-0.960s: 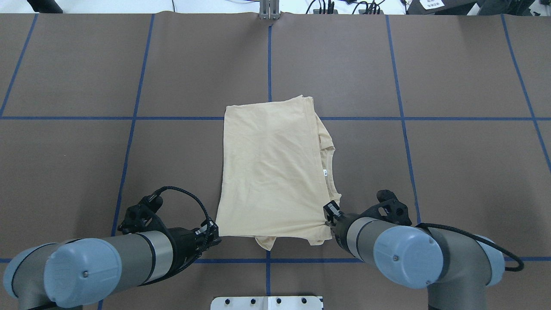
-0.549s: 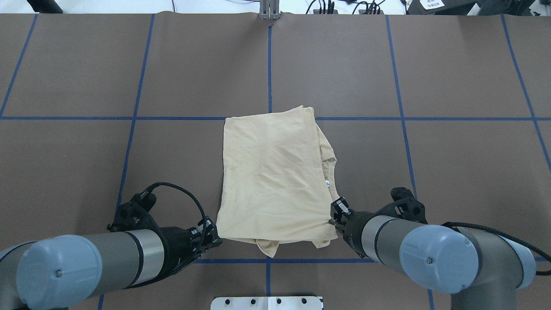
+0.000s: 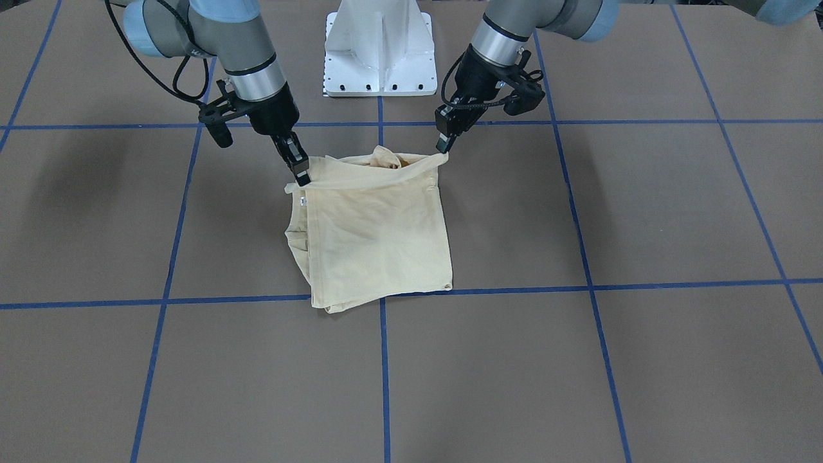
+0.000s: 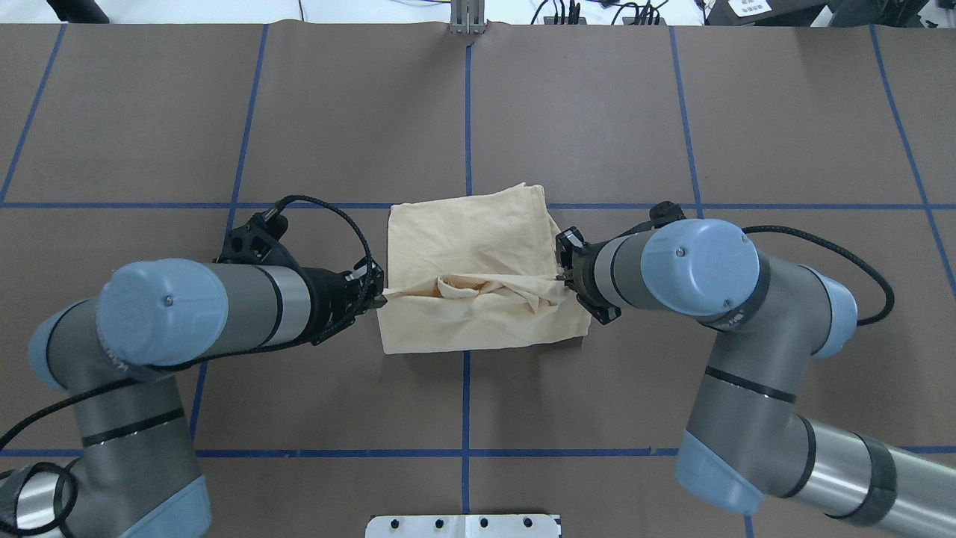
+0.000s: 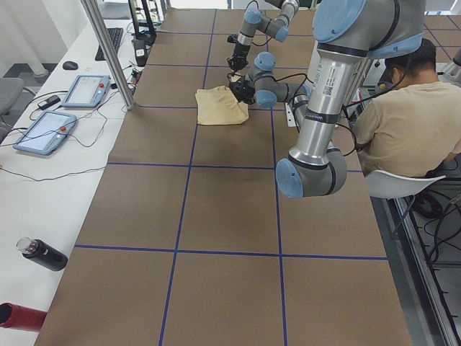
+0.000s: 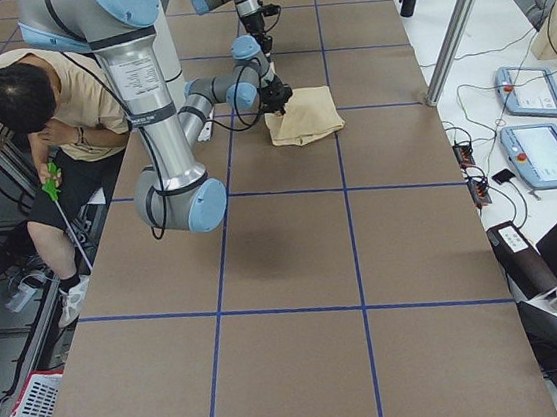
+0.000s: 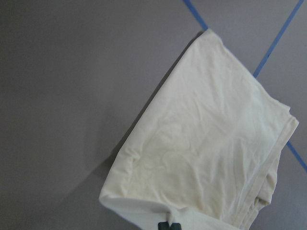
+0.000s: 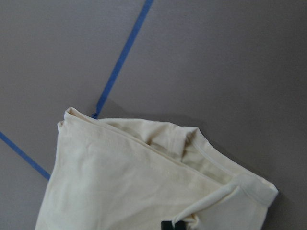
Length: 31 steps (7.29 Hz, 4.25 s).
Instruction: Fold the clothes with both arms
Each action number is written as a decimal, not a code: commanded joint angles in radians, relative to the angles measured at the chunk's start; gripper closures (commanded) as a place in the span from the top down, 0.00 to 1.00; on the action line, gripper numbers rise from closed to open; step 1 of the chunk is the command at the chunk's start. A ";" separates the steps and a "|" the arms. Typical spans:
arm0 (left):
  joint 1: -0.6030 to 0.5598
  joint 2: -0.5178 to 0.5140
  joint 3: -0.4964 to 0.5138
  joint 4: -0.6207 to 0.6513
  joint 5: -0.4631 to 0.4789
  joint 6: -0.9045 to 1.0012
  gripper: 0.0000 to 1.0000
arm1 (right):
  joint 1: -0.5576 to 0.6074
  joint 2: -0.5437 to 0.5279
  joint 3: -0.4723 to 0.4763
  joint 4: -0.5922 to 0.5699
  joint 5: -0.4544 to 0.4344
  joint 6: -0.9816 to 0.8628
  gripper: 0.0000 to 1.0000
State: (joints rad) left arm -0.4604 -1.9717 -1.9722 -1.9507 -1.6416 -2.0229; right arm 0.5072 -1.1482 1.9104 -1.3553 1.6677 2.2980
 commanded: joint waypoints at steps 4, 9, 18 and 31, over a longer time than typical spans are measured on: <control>-0.145 -0.117 0.358 -0.236 -0.010 0.116 0.00 | 0.125 0.218 -0.385 0.024 0.070 -0.224 0.00; -0.176 -0.174 0.551 -0.370 -0.001 0.200 0.38 | 0.158 0.338 -0.687 0.212 0.069 -0.338 0.99; -0.419 0.110 0.302 -0.376 -0.318 0.997 0.52 | 0.653 0.060 -0.597 0.228 0.583 -1.286 1.00; -1.115 0.473 0.286 -0.037 -0.728 2.035 0.99 | 1.074 -0.234 -0.383 -0.366 0.724 -2.356 1.00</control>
State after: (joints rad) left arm -1.5300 -1.5054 -1.6780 -1.9925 -2.3649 0.0103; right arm 1.5824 -1.3789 1.4947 -1.7122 2.3585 -0.0638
